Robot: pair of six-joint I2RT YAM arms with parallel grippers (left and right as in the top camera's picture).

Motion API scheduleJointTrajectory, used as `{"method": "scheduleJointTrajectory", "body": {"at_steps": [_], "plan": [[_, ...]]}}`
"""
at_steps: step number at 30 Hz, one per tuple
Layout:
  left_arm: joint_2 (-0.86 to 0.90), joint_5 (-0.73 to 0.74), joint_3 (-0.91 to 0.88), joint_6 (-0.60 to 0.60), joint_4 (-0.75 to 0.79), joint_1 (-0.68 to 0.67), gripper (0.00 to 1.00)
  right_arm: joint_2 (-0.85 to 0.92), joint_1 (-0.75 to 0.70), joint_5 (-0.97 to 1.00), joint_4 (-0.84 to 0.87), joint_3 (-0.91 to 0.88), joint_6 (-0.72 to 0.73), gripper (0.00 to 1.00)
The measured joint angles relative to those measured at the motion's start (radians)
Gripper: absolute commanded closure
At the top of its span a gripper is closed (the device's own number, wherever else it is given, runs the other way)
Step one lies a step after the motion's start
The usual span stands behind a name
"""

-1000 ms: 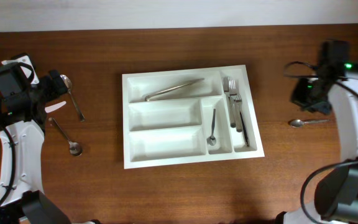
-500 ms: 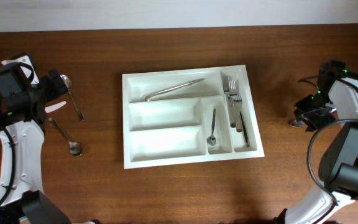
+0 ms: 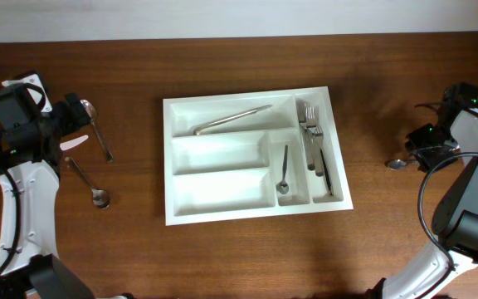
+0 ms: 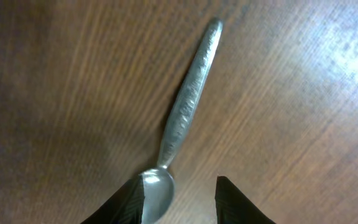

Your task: Pack container

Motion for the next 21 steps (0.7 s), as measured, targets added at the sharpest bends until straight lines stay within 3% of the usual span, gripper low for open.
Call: {"method": "scheduleJointTrajectory", "body": {"at_steps": [21], "plan": [[0.0,0.0,0.0,0.0,0.0,0.0,0.01,0.027,0.0,0.008,0.083,-0.054,0.107,0.62]]}}
